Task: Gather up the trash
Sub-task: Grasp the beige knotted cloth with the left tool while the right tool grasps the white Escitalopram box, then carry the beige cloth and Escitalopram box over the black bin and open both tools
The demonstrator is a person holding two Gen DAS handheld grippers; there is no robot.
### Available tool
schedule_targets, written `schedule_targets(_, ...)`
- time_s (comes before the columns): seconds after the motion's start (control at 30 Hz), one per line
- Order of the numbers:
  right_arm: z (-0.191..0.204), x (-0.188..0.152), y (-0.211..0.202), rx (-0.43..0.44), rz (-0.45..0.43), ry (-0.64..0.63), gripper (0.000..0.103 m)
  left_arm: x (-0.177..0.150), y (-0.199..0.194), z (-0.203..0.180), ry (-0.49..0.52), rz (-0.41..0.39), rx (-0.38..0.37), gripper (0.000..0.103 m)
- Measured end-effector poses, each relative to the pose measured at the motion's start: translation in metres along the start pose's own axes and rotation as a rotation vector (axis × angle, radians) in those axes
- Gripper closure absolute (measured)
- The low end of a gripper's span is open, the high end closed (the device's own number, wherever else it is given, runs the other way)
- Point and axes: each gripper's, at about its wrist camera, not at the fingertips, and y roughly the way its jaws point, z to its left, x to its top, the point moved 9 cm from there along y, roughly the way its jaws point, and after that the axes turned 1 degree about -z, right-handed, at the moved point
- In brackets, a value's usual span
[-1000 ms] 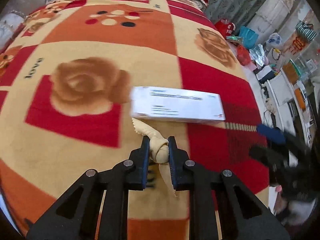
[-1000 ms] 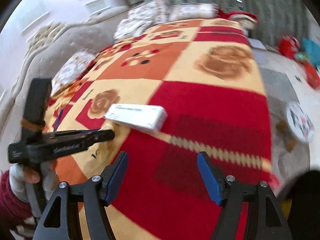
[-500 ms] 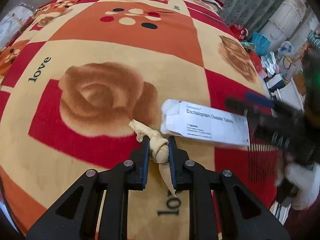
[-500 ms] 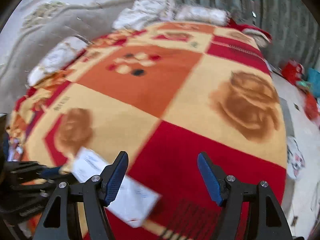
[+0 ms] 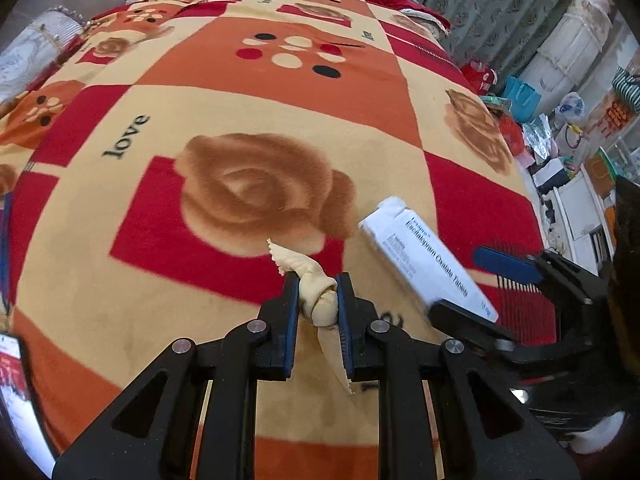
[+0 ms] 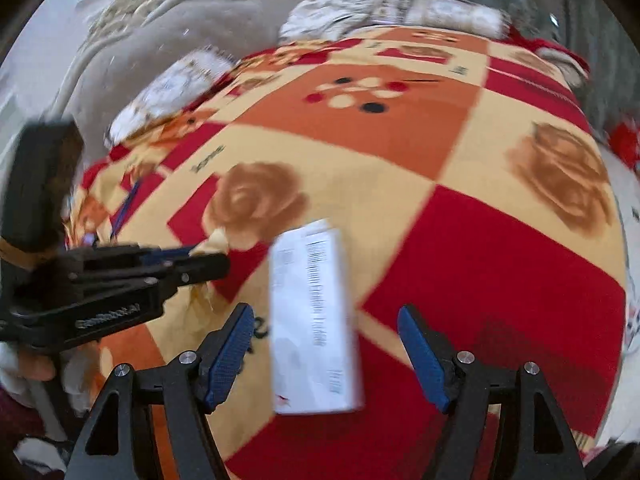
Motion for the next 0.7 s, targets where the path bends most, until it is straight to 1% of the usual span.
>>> schedule_targets(0.03, 0.003, 0.000, 0.004, -0.009, -0.003, -0.019, 0.047, -0.002, -0.003, 0.001, -0.001, -0.001, 0.001, 0.088)
schedule_targets(0.07, 0.006, -0.002, 0.011, -0.024, 0.005, -0.036, 0.056, -0.004, -0.004, 0.001, -0.001, -0.002, 0.001, 0.088)
schedule_targets(0.1, 0.004, -0.005, 0.013, -0.036, 0.005, -0.037, 0.059, -0.006, -0.006, 0.000, 0.001, -0.004, 0.002, 0.088)
schedule_targets(0.2, 0.002, -0.010, 0.002, -0.033, -0.023, -0.011, 0.060, -0.012, -0.012, -0.008, 0.021, -0.011, -0.003, 0.088)
schedule_targets(0.3, 0.000, -0.017, -0.020, -0.031, -0.070, 0.017, 0.060, -0.017, -0.017, -0.021, 0.045, -0.024, -0.013, 0.088)
schedule_targets(0.4, -0.006, -0.028, -0.046, -0.024, -0.118, 0.074, 0.060, -0.021, -0.021, -0.035, 0.065, -0.035, -0.028, 0.088)
schedule_targets(0.7, -0.029, -0.072, -0.098, -0.062, -0.174, 0.194, 0.060, -0.040, -0.030, -0.092, 0.153, -0.040, -0.077, 0.088)
